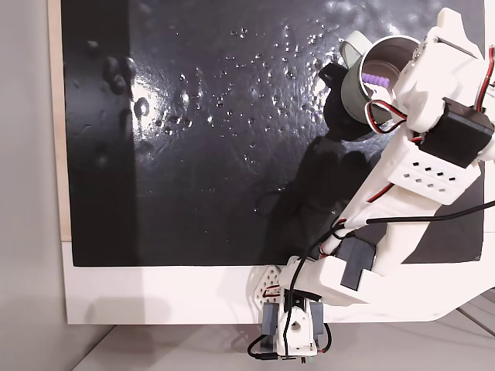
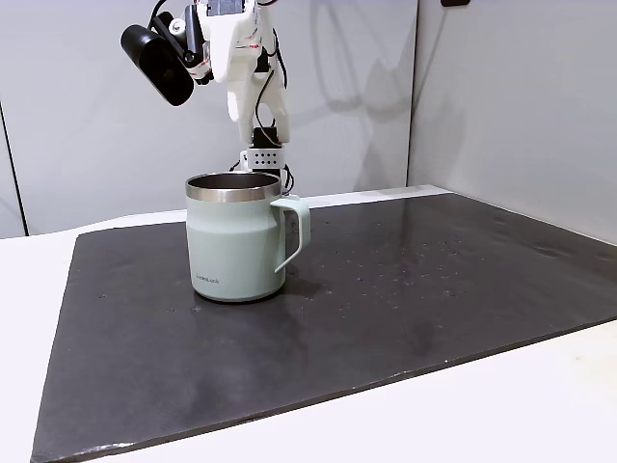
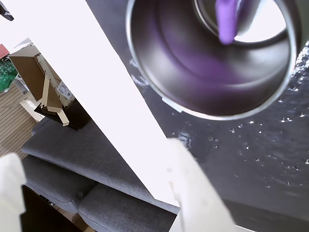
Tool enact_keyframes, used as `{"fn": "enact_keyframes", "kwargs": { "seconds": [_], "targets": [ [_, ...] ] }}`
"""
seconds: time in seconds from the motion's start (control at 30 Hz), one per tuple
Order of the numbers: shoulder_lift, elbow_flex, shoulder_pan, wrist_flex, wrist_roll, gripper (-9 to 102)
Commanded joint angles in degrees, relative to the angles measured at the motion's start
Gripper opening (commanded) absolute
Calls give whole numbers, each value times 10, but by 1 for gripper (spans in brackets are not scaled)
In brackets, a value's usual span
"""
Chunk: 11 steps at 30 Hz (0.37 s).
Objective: Grasp a pengrip and put it in the cup.
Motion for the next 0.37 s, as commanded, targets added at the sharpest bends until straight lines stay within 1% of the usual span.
{"fn": "enact_keyframes", "kwargs": {
  "seconds": [0.0, 0.33],
  "targets": [
    [32, -11, 6, 6, -2, 30],
    [40, -9, 5, 7, -4, 28]
  ]
}}
